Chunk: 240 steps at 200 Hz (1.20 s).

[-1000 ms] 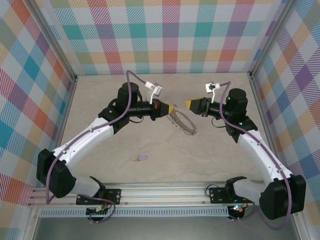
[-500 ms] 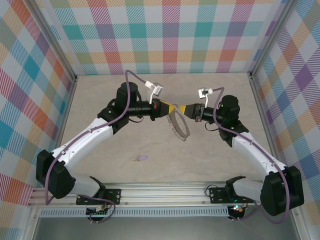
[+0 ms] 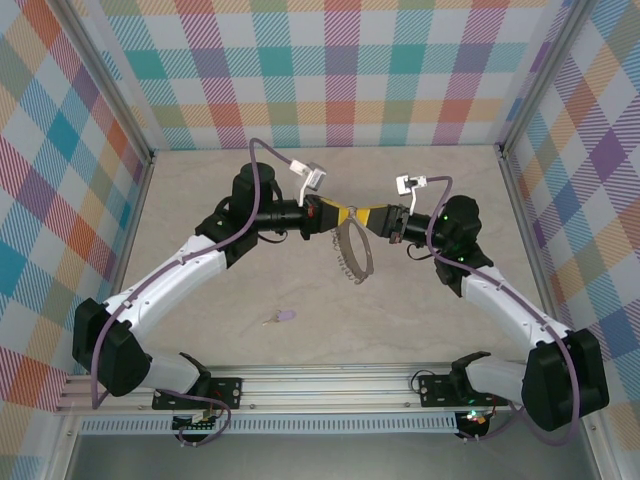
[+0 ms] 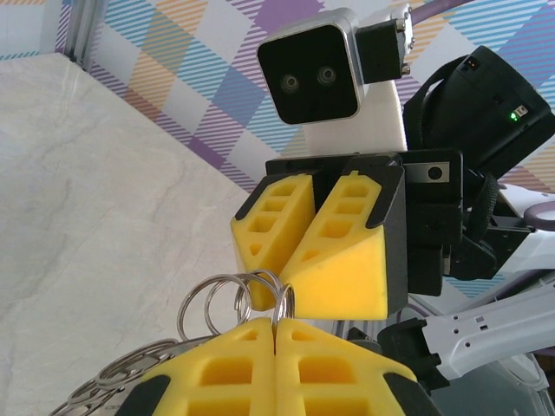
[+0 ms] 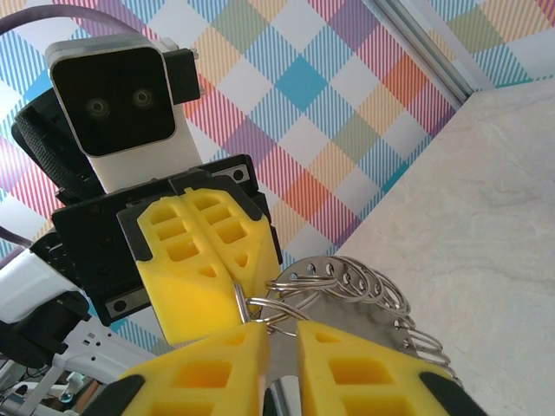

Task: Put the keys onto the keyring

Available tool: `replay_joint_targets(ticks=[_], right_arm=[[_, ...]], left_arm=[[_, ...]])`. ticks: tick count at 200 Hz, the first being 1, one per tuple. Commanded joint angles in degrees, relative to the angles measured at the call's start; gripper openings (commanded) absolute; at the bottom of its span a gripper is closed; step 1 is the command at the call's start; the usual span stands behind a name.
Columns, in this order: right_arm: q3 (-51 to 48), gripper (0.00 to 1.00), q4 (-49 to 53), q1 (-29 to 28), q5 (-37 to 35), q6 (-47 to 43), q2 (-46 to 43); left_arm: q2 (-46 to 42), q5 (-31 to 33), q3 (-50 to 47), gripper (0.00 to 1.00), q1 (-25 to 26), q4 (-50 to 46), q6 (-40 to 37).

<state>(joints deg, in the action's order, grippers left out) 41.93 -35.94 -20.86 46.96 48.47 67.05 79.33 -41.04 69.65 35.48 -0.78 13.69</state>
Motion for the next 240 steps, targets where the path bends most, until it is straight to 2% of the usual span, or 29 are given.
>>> replay_joint_targets(ticks=[1, 77, 221, 240], right_arm=[[-0.3, 0.22, -7.2, -1.3, 2.0, 1.7, -0.7], [-1.3, 0.23, 1.1, -1.1, -1.8, -2.4, -8.1], [-1.0, 0.30, 0.3, -1.1, -0.2, -1.3, -3.3], [-0.9, 0.30, -2.2, -1.1, 0.2, -0.9, -2.7]], left_arm=[[0.6, -1.7, 1.5, 0.00, 0.7, 1.9, 0.1], [0.6, -2.3, 2.3, 0.00, 0.8, 0.9, 0.0], [1.2, -2.8, 3.4, 0.00, 0.8, 1.2, 0.4], [1.3, -3.0, 3.3, 0.00, 0.8, 1.3, 0.4]])
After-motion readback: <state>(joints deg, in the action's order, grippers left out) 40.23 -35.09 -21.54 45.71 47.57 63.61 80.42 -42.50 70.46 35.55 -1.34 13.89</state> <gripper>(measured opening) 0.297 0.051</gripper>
